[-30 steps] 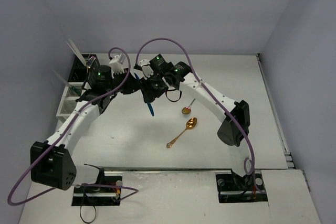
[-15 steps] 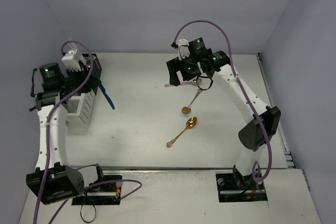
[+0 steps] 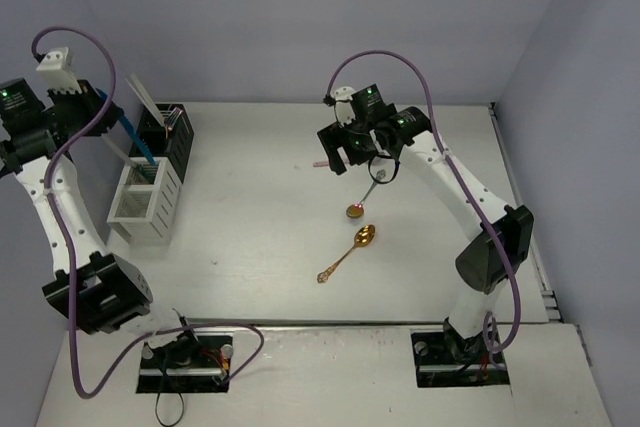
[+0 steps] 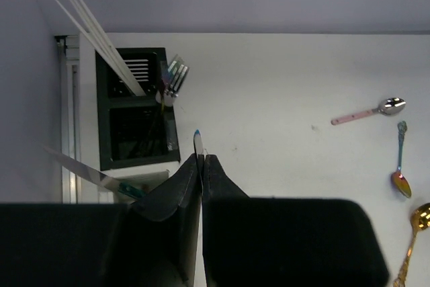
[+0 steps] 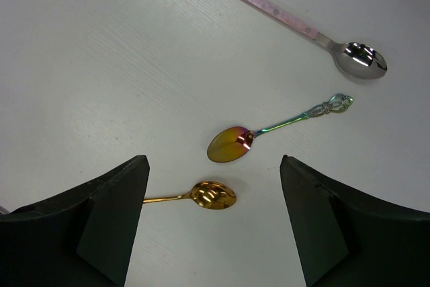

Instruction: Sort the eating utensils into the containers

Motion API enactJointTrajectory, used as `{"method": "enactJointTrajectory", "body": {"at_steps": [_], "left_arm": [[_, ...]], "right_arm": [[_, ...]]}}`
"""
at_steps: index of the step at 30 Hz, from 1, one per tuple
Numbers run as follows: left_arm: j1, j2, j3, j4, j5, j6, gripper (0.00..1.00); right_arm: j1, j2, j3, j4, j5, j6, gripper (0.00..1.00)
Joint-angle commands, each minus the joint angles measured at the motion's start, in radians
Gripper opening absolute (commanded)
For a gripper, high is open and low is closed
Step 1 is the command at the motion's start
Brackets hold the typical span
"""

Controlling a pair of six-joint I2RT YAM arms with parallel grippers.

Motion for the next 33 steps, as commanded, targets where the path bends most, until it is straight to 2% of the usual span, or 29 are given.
{"method": "enactJointTrajectory", "body": {"at_steps": [1, 13, 23, 25, 28, 29, 30, 33], "left_arm": [[0.014, 0.072, 0.117, 0.075, 0.027, 0.006, 0.0], [0.017, 0.139, 0.072, 0.109, -0.077, 0.091, 0.0], [0.018, 0.081, -0.132, 0.21, -0.123, 0.108, 0.02], [0.018, 0.058, -0.167, 0.232, -0.12, 0.116, 0.09], [0.018, 0.031, -0.193, 0.239, -0.114, 0.123, 0.27], [0.018, 0.019, -0.191, 0.239, -0.107, 0.122, 0.37], [0.018, 0.01, -0.185, 0.237, -0.102, 0.12, 0.42], [0.012, -0.003, -0.144, 0.207, -0.085, 0.124, 0.47]], "right_arm": [[-0.003, 0.0, -0.002, 0.027, 0.056, -0.023, 0.76], [-0.003, 0.021, -0.032, 0.029, 0.065, -0.056, 0.74], [-0.004, 0.039, -0.077, 0.027, 0.097, -0.069, 0.72], [-0.004, 0.049, -0.082, 0.027, 0.089, -0.061, 0.71], [-0.004, 0.057, -0.088, 0.028, 0.076, -0.048, 0.7], [-0.005, 0.058, -0.09, 0.027, 0.074, -0.045, 0.69], [-0.008, 0.057, -0.094, 0.028, 0.072, -0.037, 0.69], [-0.034, 0.056, -0.097, 0.03, 0.055, -0.015, 0.68]]}}
